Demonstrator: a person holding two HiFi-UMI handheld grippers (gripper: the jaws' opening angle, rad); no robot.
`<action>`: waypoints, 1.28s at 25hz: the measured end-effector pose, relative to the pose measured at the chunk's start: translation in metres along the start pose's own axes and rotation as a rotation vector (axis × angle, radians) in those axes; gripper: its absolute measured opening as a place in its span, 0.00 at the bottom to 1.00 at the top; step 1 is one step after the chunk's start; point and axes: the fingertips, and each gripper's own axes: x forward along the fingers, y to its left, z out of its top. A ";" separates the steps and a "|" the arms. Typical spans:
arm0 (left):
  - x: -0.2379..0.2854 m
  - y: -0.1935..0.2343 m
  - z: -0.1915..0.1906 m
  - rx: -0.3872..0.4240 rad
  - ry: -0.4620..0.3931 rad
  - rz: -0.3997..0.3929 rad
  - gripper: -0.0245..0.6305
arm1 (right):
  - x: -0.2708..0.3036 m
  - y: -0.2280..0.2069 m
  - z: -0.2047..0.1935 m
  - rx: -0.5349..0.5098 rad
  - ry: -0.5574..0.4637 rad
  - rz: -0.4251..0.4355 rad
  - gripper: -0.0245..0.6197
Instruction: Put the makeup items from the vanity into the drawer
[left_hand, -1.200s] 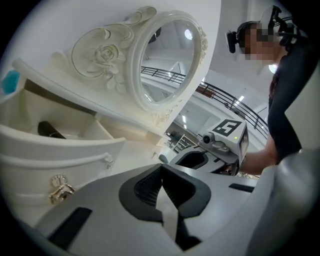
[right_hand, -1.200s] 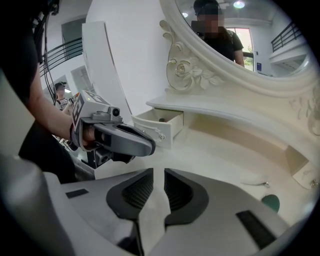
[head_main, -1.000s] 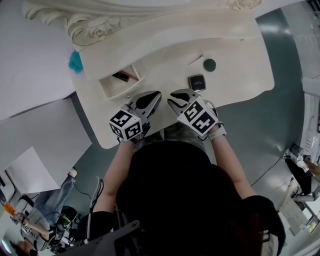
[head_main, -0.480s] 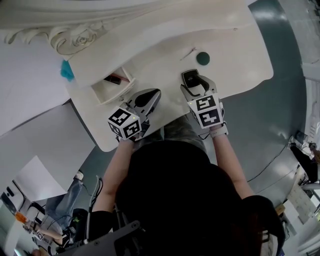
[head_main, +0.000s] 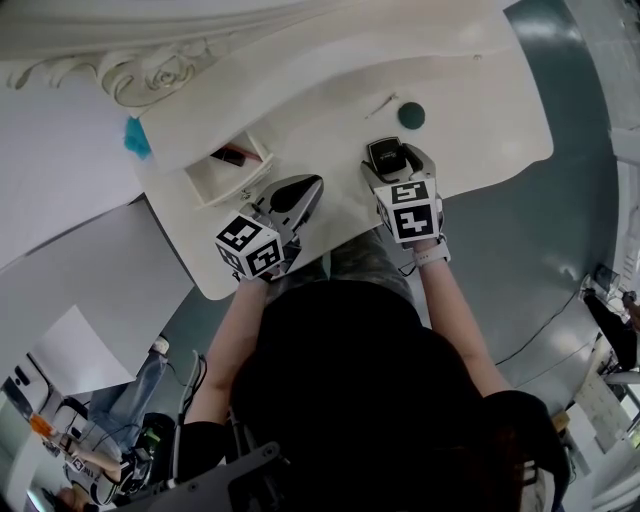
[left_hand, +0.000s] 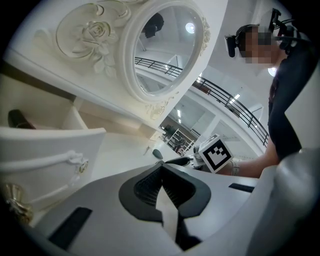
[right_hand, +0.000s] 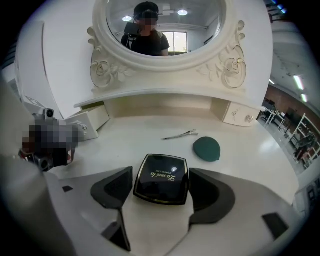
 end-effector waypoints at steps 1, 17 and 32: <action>-0.001 0.001 0.000 0.001 -0.002 0.002 0.06 | 0.001 -0.001 -0.001 -0.004 0.010 -0.005 0.56; -0.022 0.008 0.010 -0.007 -0.085 0.060 0.06 | -0.012 0.050 0.047 -0.087 -0.054 0.190 0.56; -0.093 0.025 0.022 -0.034 -0.259 0.211 0.06 | -0.014 0.168 0.117 -0.305 -0.124 0.470 0.56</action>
